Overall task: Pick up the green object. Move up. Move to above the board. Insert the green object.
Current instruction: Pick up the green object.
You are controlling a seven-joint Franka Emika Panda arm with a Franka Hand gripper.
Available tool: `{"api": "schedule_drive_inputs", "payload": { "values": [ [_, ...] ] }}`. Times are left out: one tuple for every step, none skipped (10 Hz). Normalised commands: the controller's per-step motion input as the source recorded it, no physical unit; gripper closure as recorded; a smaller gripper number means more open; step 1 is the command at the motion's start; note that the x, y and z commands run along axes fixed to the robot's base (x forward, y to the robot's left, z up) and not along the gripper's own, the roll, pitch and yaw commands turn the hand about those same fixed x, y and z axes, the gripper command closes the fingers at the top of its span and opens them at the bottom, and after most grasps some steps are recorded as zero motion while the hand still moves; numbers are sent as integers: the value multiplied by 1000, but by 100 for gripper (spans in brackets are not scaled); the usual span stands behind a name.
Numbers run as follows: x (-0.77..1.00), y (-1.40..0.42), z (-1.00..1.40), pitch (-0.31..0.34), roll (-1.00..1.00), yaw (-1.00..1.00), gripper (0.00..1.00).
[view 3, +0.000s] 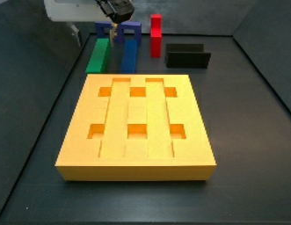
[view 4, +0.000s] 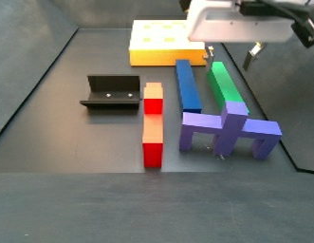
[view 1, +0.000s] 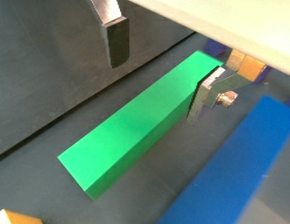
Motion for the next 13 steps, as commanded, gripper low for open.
{"api": "schedule_drive_inputs", "payload": {
  "values": [
    [-149,0,-440,0,446,0,0],
    [-83,23,-334,19,483,0,0],
    [0,9,-240,63,500,0,0],
    [9,0,-200,94,500,-17,0],
    [9,46,-194,107,500,-17,0],
    [9,154,-194,121,493,-11,0],
    [69,263,-151,124,500,-43,0],
    [106,260,-174,129,497,-74,0],
    [94,34,-320,139,429,-74,0],
    [14,-286,-120,111,413,-100,0],
    [0,-23,-137,59,176,-77,0],
    [0,46,0,0,0,0,0],
    [-20,106,0,0,-1,0,0]
  ]
}}
